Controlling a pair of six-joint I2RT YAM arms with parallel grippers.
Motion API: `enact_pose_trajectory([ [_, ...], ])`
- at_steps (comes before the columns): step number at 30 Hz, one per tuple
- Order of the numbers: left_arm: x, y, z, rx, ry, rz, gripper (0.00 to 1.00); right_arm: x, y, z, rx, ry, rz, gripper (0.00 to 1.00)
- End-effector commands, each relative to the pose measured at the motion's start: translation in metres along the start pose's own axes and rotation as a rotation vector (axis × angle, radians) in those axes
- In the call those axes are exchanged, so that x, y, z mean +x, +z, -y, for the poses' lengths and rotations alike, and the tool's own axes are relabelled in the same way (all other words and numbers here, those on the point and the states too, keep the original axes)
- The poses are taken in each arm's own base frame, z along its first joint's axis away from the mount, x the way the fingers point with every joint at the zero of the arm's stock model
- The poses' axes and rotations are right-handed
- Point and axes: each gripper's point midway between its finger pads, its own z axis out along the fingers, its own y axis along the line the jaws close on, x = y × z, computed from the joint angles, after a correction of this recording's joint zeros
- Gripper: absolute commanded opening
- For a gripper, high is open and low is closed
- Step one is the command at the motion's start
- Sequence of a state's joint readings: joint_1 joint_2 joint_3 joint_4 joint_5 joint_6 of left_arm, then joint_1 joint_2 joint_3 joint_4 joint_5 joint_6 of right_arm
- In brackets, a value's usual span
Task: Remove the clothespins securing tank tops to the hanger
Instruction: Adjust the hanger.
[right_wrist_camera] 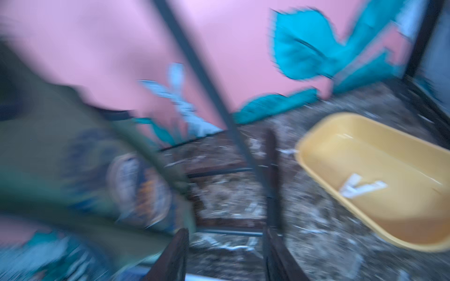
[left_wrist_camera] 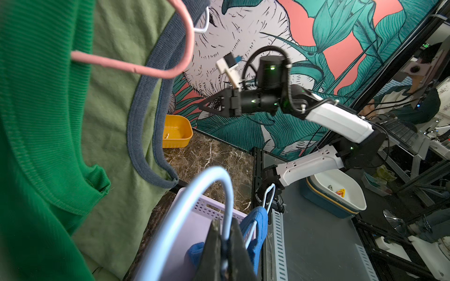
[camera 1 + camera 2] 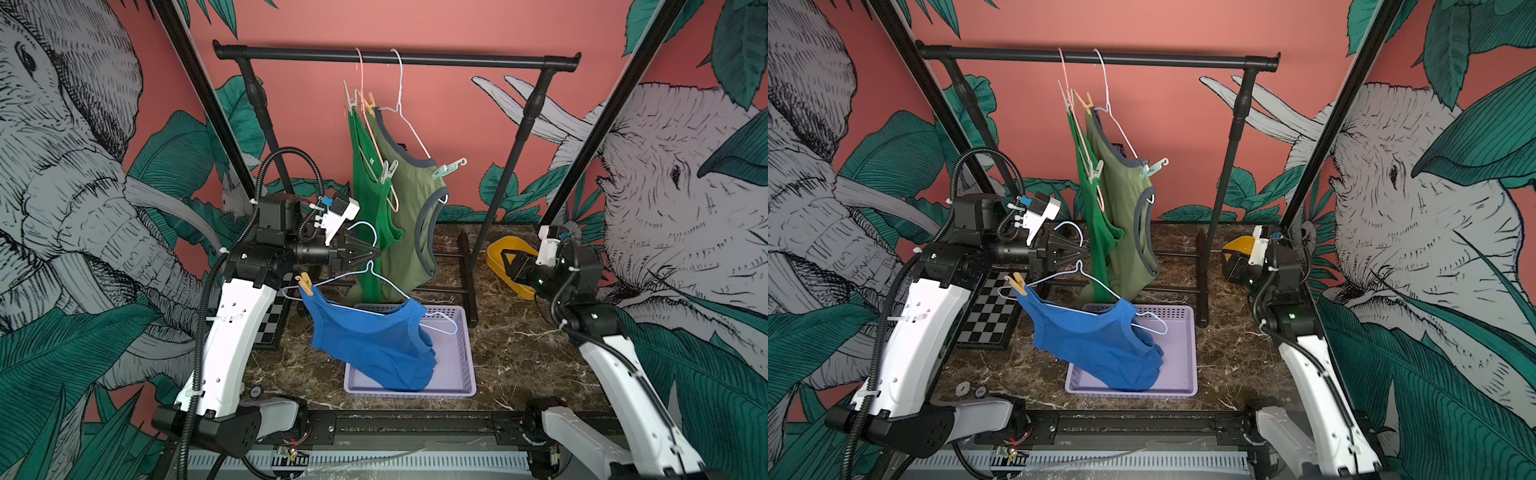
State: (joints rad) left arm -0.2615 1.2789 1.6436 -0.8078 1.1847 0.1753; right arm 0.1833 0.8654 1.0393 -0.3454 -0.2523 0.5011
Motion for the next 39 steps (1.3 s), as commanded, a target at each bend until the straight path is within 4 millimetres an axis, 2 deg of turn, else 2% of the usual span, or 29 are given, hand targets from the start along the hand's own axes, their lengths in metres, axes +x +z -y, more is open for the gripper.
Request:
enact_pose_trajectory([
  [1, -0.011, -0.004, 0.016, 0.023, 0.058, 0.012, 0.0, 0.009, -0.031, -0.055, -0.203, -0.053, -0.061, 0.48],
  [4, -0.015, -0.003, 0.017, 0.043, 0.044, 0.023, 0.0, 0.008, -0.054, -0.109, -0.398, -0.102, -0.096, 0.47],
  [6, -0.017, -0.003, 0.016, 0.047, 0.034, 0.027, 0.0, 0.011, -0.062, -0.138, -0.493, -0.155, -0.121, 0.47],
  [12, -0.011, -0.003, 0.019, 0.053, 0.042, 0.013, 0.0, 0.032, -0.055, -0.211, -0.604, -0.402, -0.202, 0.48],
  [16, -0.008, -0.004, 0.021, 0.052, 0.04, 0.008, 0.0, 0.034, -0.051, -0.246, -0.663, -0.479, -0.192, 0.5],
  [23, -0.007, -0.004, 0.028, 0.094, 0.014, 0.024, 0.0, 0.053, -0.03, -0.286, -0.743, -0.534, -0.23, 0.51],
  [29, -0.013, -0.005, 0.033, 0.132, -0.004, 0.043, 0.0, 0.065, -0.015, -0.304, -0.789, -0.536, -0.25, 0.52],
  [39, -0.014, -0.003, 0.032, 0.161, -0.03, 0.054, 0.0, 0.066, -0.005, -0.328, -0.869, -0.5, -0.215, 0.52],
])
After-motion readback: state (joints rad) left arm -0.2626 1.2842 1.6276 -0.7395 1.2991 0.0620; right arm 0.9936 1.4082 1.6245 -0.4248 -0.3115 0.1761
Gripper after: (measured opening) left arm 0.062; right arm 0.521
